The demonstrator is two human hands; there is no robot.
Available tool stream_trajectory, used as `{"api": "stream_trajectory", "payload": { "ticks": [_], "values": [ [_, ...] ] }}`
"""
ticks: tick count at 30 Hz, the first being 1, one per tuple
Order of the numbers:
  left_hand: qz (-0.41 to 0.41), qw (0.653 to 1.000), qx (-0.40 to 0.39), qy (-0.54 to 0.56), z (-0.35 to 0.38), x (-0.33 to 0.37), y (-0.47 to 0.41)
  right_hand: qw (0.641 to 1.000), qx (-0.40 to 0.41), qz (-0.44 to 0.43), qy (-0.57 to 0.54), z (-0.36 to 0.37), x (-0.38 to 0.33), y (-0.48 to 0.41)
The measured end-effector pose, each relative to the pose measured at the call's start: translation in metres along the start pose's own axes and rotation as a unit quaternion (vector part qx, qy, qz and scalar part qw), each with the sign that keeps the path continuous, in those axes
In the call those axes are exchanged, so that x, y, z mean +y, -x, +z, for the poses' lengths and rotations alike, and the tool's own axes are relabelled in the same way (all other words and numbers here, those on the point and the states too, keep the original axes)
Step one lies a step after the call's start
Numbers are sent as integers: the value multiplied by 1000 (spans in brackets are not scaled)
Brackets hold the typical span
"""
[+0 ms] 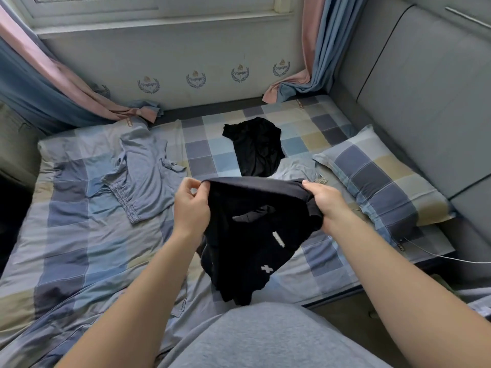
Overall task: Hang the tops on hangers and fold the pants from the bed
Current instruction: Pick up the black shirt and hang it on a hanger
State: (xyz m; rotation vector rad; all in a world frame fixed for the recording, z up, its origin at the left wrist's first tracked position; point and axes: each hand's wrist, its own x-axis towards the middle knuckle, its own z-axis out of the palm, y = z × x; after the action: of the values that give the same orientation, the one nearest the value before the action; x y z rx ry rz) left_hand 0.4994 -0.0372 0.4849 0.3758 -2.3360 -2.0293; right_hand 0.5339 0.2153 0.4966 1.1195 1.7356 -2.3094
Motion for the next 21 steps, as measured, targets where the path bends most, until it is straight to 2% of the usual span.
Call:
{"api": "stream_trajectory", "payload": {
  "ticks": [2,5,8,10,14,16,18,21],
  "values": [
    [9,1000,-16,21,-1,13,-4,993,11,-44,107,-3,2,-4],
    [36,993,-104,34,6,33,4,948,-132,-125,262,7,7,7],
    [83,976,-203,1,17,48,18,898,-271,-166,304,32,15,29],
    [99,960,-262,6,19,57,26,879,-295,-202,315,48,22,35],
    [113,958,-261,38,10,69,25,854,-187,-276,399,49,41,31],
    [124,961,-244,40,3,70,21,840,-140,-263,453,38,53,23],
    [129,964,-231,39,-1,69,20,812,-103,-237,523,25,63,13],
    [128,966,-219,47,-7,65,21,776,-58,-163,606,4,78,-1]
  ]
}}
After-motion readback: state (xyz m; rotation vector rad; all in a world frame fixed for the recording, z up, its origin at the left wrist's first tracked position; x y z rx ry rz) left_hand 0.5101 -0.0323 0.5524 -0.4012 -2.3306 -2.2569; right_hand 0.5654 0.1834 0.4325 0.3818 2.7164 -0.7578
